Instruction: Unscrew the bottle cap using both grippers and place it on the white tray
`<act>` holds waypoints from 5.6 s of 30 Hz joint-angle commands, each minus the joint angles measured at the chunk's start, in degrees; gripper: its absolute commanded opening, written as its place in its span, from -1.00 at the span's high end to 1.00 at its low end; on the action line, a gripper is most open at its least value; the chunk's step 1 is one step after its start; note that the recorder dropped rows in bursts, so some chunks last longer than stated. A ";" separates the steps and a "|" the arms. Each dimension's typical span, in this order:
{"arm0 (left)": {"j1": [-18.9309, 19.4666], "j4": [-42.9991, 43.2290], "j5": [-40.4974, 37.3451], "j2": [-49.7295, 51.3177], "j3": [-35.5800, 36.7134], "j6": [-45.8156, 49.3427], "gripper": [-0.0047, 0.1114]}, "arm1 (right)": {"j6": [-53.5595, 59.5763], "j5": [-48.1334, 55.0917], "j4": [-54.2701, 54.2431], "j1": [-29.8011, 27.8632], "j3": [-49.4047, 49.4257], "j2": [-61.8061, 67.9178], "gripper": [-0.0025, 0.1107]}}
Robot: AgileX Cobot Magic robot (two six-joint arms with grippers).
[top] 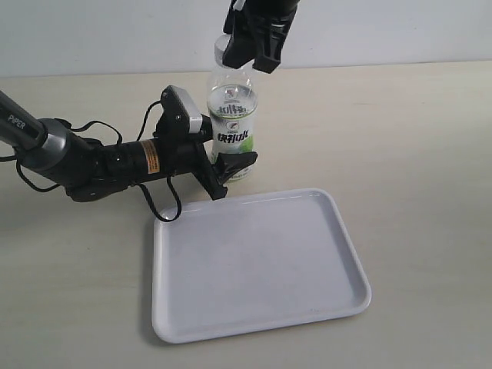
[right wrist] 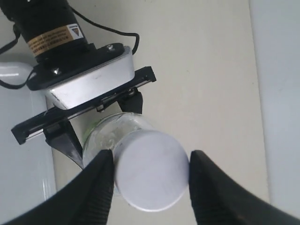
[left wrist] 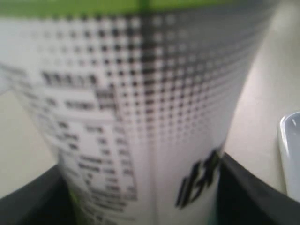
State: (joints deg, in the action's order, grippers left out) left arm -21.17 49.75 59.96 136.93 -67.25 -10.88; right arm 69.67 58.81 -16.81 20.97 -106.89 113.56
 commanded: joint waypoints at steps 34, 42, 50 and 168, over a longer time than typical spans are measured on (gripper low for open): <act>-0.21 0.69 -1.13 -0.31 -0.02 1.69 0.92 | -47.57 -3.29 1.05 0.03 -0.36 -5.51 -0.18; -0.21 0.69 -1.13 -0.31 -0.02 1.96 0.92 | -54.97 -0.93 3.37 0.03 -0.36 -1.79 -0.18; -0.21 0.69 -1.13 -0.31 -0.02 1.96 0.92 | -54.75 -1.20 3.37 0.03 -0.36 -0.82 -0.18; -0.21 0.86 -1.13 -0.31 -0.22 1.72 0.92 | -54.88 1.45 3.48 0.03 -0.36 -2.40 -0.17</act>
State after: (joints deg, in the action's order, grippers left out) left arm -21.29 50.26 60.41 136.82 -67.38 -9.15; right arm 16.67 58.81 -12.22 21.08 -106.93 110.97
